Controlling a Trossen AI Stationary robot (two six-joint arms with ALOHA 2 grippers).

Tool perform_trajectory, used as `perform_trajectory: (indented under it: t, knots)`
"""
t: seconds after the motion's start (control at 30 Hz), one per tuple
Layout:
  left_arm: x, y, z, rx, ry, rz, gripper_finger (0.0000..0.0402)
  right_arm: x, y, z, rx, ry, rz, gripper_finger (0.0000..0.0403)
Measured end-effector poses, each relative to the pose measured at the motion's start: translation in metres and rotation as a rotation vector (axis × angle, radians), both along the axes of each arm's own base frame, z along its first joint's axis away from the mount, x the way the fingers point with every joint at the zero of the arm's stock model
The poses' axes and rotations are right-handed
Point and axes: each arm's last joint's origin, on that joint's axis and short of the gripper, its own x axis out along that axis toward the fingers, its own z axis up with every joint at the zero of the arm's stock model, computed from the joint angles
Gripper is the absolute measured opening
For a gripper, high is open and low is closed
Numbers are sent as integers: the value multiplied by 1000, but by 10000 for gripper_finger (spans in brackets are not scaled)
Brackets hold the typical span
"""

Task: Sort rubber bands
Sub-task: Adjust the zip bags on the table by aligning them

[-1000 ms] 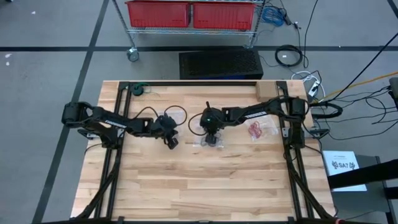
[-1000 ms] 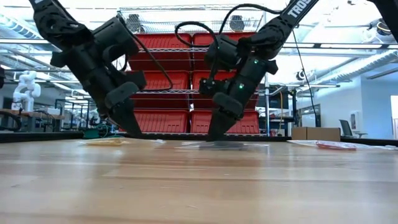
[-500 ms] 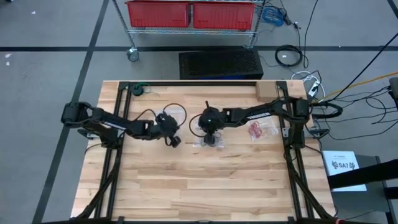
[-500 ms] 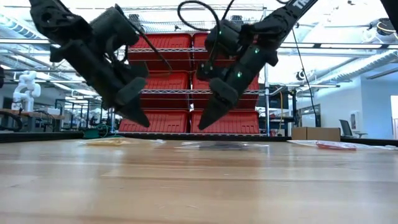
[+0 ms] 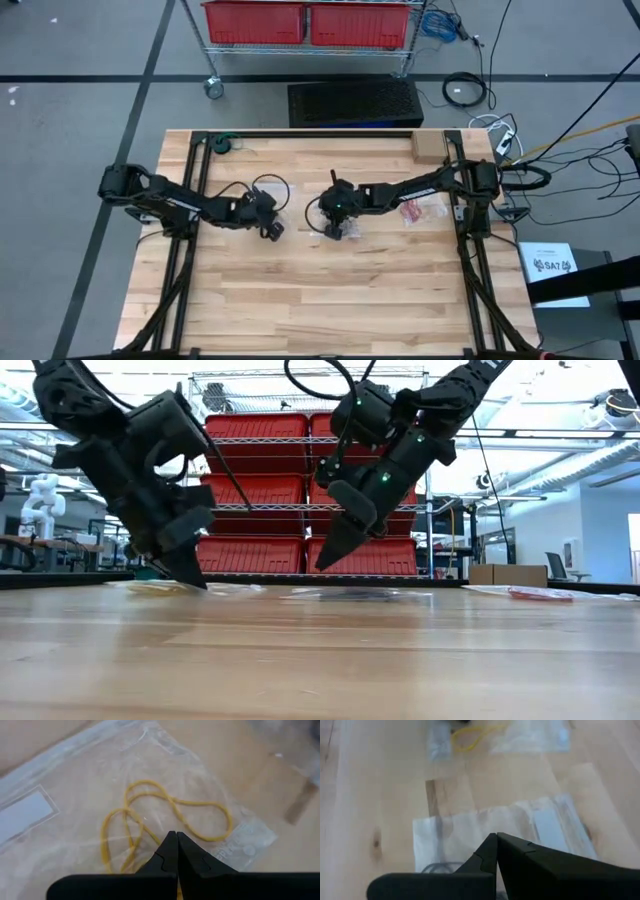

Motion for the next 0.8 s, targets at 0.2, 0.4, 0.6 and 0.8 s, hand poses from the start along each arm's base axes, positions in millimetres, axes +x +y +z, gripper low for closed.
perform_trajectory:
  t: [0.2,0.4,0.6,0.8]
  knots:
    - [5,-10,4,0,-95,6,0,4,-2,-20,5,28,-8,0]
    - [6,-11,6,24,-122,39,0,11,-3,-36,16,18,-24,0]
    - [9,-11,8,45,-155,57,0,15,-3,-39,20,-27,-23,0]
    - [8,-5,8,91,-146,80,0,16,-9,-38,16,-47,9,0]
